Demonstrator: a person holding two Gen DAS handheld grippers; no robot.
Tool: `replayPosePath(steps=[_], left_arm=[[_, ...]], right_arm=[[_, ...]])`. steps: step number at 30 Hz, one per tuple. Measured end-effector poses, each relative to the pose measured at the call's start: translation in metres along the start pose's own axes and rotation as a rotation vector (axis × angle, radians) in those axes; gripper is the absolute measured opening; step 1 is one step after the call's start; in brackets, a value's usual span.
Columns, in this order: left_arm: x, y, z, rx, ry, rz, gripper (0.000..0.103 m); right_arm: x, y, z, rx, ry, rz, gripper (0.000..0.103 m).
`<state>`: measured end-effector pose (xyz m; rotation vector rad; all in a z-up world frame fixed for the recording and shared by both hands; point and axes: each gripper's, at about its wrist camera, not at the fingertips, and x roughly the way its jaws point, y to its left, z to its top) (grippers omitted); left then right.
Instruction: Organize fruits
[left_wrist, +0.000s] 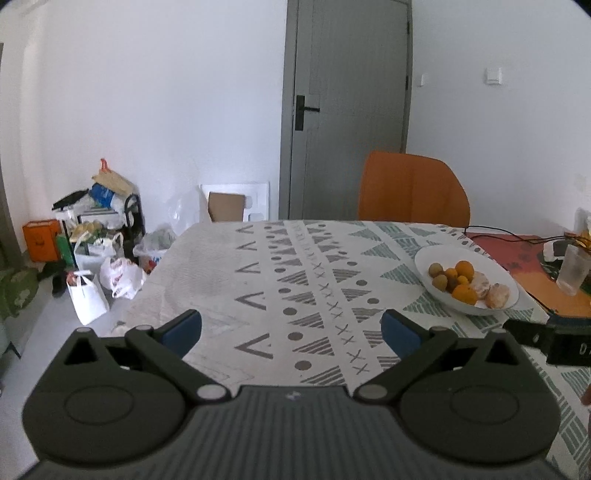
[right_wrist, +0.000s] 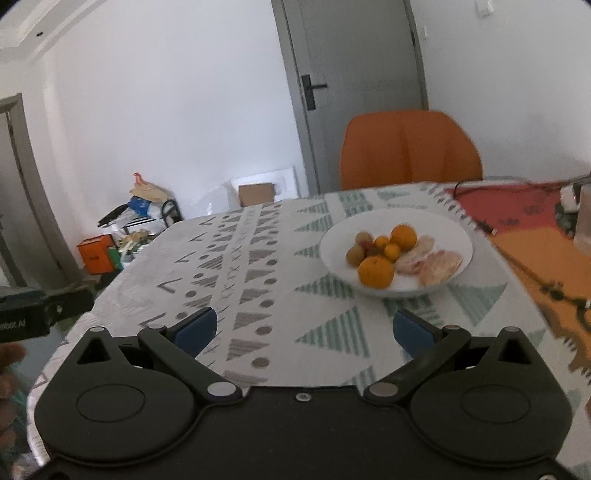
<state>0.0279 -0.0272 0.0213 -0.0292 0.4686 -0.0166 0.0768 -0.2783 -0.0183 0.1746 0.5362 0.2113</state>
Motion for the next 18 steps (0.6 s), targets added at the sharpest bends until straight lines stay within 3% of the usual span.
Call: replayPosePath(steps=[18], left_arm=[[0.002, -0.001, -0.007, 0.002, 0.026, 0.006, 0.103]], right_arm=[[0.013, 0.009, -0.013, -0.043, 0.007, -0.016, 0.103]])
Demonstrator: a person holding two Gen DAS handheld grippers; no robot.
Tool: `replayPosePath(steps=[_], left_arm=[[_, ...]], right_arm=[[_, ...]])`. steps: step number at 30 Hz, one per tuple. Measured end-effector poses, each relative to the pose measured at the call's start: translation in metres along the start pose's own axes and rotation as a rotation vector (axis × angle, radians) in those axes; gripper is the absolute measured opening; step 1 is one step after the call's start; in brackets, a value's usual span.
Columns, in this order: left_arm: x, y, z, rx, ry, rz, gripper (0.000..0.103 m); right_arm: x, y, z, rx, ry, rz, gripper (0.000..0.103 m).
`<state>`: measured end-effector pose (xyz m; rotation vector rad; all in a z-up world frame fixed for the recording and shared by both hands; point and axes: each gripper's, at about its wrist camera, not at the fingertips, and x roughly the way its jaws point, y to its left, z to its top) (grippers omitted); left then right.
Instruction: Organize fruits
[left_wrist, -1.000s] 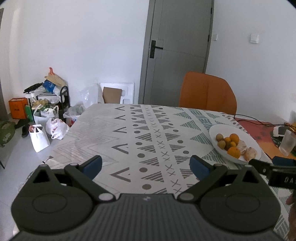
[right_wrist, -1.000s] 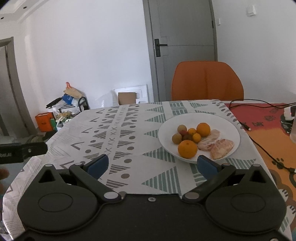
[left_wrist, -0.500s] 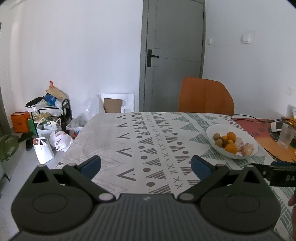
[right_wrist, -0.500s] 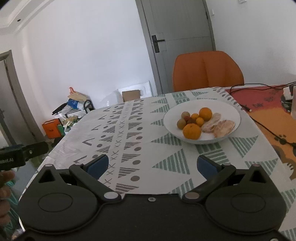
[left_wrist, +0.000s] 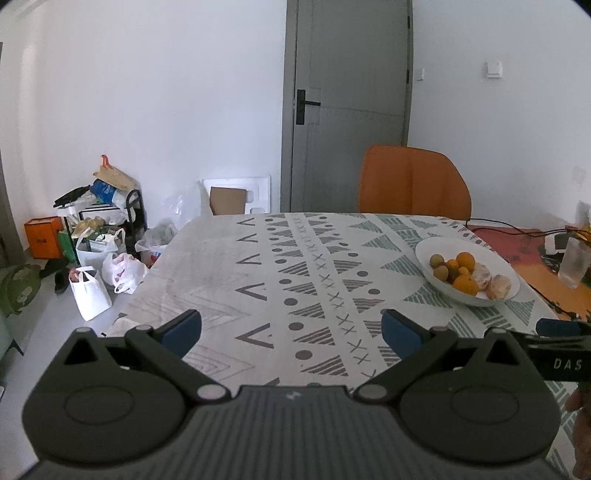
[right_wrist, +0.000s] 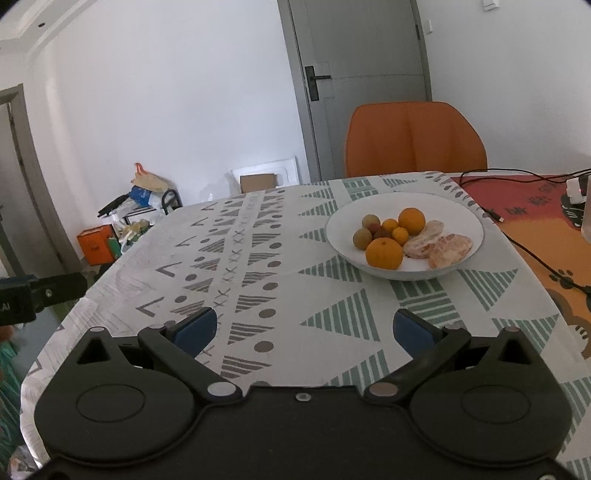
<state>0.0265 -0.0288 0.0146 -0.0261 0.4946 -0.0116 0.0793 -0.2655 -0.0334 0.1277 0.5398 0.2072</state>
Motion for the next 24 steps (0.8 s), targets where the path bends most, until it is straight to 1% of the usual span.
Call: replayPosePath(steps=[14, 24], left_arm=[[0.0055, 0.0001, -0.0031, -0.001, 0.025, -0.004, 0.103], [0.0069, -0.0004, -0.0037, 0.004, 0.031, -0.003, 0.103]], right_arm=[[-0.0026, 0.0001, 0.0039, -0.017, -0.025, -0.002, 0.103], [0.0008, -0.0026, 0.0042, -0.004, -0.016, -0.008, 0.103]])
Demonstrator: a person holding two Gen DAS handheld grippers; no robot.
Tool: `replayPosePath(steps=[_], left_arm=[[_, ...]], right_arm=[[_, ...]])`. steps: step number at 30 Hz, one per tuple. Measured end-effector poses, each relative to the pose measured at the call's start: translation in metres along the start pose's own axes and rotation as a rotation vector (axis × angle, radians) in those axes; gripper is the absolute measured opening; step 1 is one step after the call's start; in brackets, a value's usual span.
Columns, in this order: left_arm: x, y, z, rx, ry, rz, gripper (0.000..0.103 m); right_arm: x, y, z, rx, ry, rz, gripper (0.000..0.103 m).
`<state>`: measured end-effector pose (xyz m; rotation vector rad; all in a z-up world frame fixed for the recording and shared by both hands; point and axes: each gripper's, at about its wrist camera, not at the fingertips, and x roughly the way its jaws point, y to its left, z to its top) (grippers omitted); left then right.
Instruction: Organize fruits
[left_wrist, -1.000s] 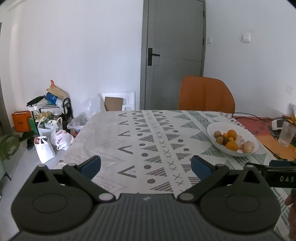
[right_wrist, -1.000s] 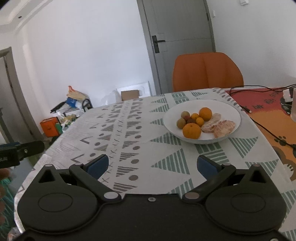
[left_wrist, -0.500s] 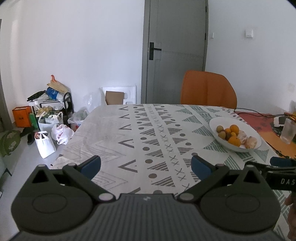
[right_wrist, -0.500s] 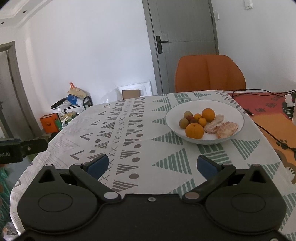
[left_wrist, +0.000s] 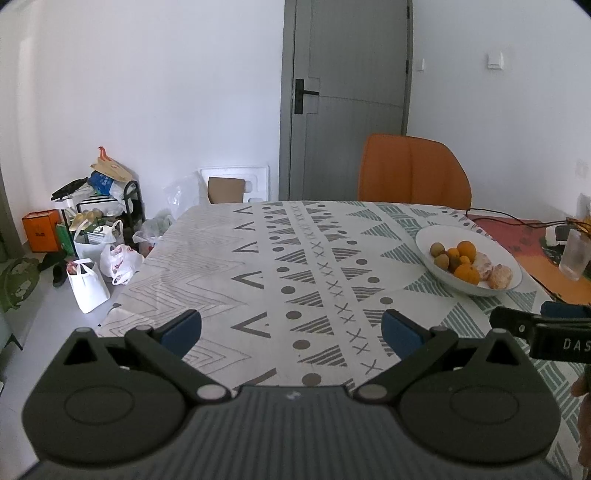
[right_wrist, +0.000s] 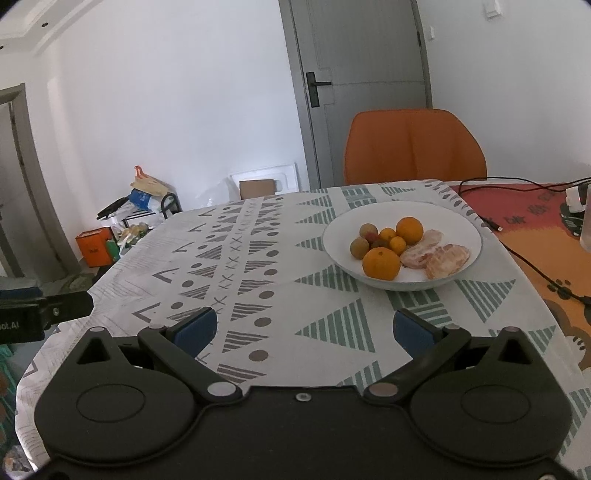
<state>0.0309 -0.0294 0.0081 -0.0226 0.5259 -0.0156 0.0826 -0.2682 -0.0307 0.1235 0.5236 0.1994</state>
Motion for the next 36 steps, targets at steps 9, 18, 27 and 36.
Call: replayPosePath(steps=[9, 18, 27, 36], left_arm=[[0.0008, 0.0001, 0.0, 0.0, 0.002, 0.0, 0.103], [0.0019, 0.0005, -0.0015, -0.004, 0.005, 0.002, 0.103], [0.0021, 0.0012, -0.0025, -0.005, 0.007, 0.003, 0.103], [0.0021, 0.0011, -0.0025, -0.004, 0.007, 0.003, 0.103]], right_arm=[[0.0015, 0.0023, -0.0018, -0.009, 0.005, 0.003, 0.103], [0.0013, 0.0032, -0.0026, -0.012, 0.003, 0.006, 0.103], [0.0007, 0.0034, -0.0011, -0.002, 0.007, 0.014, 0.103], [0.0, 0.0043, -0.0011, -0.01, 0.005, 0.012, 0.103]])
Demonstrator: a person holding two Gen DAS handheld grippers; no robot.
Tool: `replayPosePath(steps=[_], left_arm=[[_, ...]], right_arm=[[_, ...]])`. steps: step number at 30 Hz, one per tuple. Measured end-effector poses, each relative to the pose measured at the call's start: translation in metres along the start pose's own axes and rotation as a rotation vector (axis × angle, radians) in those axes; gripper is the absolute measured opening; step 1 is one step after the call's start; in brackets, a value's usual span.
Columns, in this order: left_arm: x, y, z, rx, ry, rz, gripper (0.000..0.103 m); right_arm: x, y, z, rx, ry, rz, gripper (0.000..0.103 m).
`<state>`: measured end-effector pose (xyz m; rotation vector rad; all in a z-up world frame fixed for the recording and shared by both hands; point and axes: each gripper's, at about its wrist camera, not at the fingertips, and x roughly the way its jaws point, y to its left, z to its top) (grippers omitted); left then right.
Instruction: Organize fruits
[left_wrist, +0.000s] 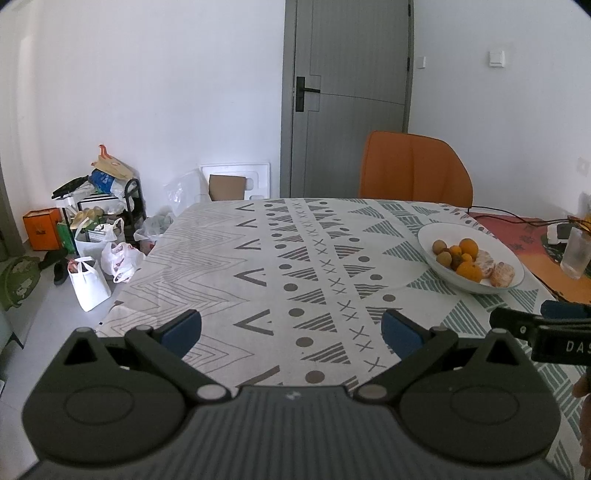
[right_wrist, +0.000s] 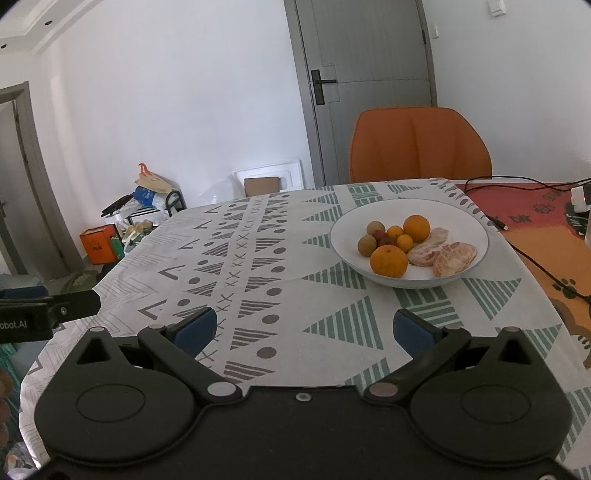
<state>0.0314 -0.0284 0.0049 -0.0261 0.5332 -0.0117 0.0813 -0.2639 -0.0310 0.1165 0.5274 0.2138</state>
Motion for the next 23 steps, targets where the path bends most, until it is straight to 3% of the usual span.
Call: replayPosePath(steps=[23], left_arm=[[-0.0027, 0.0013, -0.0005, 0.008, -0.006, -0.004, 0.103]], right_arm=[[0.0018, -0.0009, 0.0006, 0.016, 0.011, 0.01, 0.103]])
